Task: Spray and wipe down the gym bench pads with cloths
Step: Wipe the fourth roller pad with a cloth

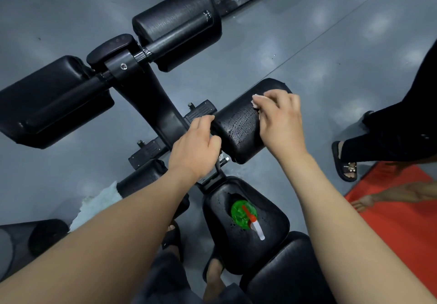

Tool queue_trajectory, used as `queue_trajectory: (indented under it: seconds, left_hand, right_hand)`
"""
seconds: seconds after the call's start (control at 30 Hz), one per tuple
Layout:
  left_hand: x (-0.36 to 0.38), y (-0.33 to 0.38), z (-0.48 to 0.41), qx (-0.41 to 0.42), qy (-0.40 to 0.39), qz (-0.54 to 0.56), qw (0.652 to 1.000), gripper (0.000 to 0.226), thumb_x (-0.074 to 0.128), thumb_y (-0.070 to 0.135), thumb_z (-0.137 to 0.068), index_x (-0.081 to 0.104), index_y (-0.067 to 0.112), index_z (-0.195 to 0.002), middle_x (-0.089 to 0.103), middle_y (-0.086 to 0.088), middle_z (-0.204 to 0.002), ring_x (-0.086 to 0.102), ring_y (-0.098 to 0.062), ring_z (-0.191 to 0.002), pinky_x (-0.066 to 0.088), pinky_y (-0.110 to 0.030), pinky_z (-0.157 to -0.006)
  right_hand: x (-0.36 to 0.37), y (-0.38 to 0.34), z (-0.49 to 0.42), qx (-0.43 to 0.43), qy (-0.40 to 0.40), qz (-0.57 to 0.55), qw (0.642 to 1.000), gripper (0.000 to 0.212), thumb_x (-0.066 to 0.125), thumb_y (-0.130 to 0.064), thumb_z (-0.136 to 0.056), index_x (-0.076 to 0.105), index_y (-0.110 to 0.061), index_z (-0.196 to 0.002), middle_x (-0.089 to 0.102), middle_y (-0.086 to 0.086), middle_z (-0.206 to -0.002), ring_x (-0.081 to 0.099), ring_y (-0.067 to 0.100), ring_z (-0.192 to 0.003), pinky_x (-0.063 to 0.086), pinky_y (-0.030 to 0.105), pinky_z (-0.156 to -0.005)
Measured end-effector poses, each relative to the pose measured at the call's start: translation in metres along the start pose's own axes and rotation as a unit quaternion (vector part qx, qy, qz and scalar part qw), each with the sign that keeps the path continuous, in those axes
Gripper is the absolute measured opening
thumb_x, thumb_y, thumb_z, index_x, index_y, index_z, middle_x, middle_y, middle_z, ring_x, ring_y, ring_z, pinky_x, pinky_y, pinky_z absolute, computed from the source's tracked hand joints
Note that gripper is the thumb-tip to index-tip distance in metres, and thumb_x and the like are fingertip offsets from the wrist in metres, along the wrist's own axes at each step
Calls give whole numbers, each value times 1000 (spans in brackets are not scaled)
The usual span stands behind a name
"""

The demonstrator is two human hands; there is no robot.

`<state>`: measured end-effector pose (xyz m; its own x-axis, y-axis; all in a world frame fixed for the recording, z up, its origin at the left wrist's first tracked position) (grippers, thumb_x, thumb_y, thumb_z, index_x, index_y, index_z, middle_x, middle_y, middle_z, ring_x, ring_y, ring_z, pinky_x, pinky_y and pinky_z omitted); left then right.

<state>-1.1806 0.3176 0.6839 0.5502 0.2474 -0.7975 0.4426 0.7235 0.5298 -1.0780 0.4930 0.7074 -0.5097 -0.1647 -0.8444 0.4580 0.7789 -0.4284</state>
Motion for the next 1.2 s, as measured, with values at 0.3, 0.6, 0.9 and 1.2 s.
queue_trajectory:
  seconds: [0.3, 0.6, 0.9, 1.2]
  left_hand:
    - [1, -1, -1, 2, -1, 3, 1000, 56, 35, 29, -99, 32, 30, -155, 39, 12, -153, 54, -20, -124, 42, -41, -101]
    - [1, -1, -2, -1, 2, 6, 1000, 55, 37, 29, -99, 34, 31, -154, 39, 12, -155, 53, -20, -126, 42, -39, -98]
    - [1, -2, -1, -2, 3, 11, 1000, 53, 36, 28, -99, 36, 33, -152, 40, 12, -152, 55, -20, -121, 42, -38, -96]
    - [1, -1, -1, 1, 3, 9, 1000, 52, 38, 29, -99, 37, 33, -150, 38, 13, -153, 56, -21, -120, 43, -39, -93]
  right_hand:
    - [-7, -8, 49, 32, 50, -51, 997, 33, 57, 3, -95, 70, -10, -123, 59, 11, -121, 49, 37, -105, 35, 19, -98]
    - [7, -53, 34, -119, -35, 3, 992, 40, 52, -5, -89, 69, -13, -125, 64, 2, -122, 48, 31, -105, 51, 45, -84]
    - [-6, -13, 14, 6, 21, -3, 1000, 36, 53, 1, -87, 72, -16, -112, 64, -1, -119, 46, 31, -97, 48, 44, -86]
    - [8, -41, 20, -75, -27, -17, 997, 36, 60, -2, -89, 73, -18, -119, 67, -5, -119, 46, 27, -101, 50, 46, -86]
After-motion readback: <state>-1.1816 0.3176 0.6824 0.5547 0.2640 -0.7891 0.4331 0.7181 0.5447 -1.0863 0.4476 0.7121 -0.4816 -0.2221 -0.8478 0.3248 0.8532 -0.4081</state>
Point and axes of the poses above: each hand's wrist, its own z-axis away from the middle knuckle, its own x-axis out of the palm, y = z × x, the point moved 8 cm from there along -z, towards the middle knuckle
